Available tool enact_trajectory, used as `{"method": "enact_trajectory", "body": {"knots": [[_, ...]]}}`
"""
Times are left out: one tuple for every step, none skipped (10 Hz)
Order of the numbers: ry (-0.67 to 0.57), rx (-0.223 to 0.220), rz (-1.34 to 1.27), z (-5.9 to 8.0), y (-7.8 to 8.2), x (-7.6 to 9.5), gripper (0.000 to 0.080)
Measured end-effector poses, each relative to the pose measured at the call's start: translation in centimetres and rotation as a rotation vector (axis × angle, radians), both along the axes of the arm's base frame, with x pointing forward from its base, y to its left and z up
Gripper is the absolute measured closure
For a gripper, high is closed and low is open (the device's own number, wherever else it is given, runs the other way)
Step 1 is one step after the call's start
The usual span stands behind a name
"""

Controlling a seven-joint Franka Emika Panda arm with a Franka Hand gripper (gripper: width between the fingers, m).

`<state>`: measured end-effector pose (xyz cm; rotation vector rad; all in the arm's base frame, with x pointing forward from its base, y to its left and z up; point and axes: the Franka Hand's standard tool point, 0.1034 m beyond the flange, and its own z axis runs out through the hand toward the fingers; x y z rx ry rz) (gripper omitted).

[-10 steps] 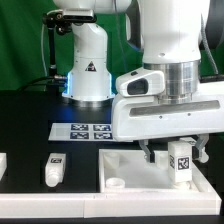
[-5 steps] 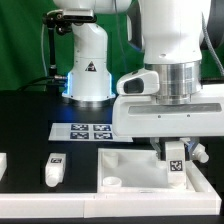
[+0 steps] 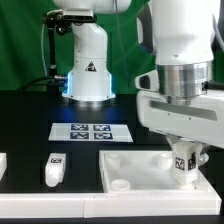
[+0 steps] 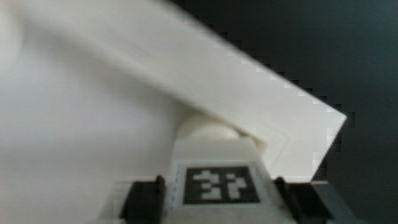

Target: Assemble one leg

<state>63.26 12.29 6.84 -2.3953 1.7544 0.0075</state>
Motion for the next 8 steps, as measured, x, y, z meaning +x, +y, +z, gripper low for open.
{"method": "enact_trajectory", "body": {"knots": [[0.009,0.006,-0.135,-0.1,0.4,0.1,0.0514],[0.017,0.005,-0.225,0.0,0.5,0.2,0.0512],[0.017,0.008,-0.227,0.0,0.4,0.2,0.0512],[0.016,0.007,-0.220,0.0,0.5,0.2,0.0512],[0.008,-0.001,-0.160,0.0,0.3,0.2,0.0444],[-0.017,-0.022,0.029,0.1,-0.4,0.2,0.0444],[-0.042,-0.047,0.242,0.2,-1.5,0.4,0.0237],[-0.043,-0.058,0.443,0.4,-2.0,0.4,0.0176]]}}
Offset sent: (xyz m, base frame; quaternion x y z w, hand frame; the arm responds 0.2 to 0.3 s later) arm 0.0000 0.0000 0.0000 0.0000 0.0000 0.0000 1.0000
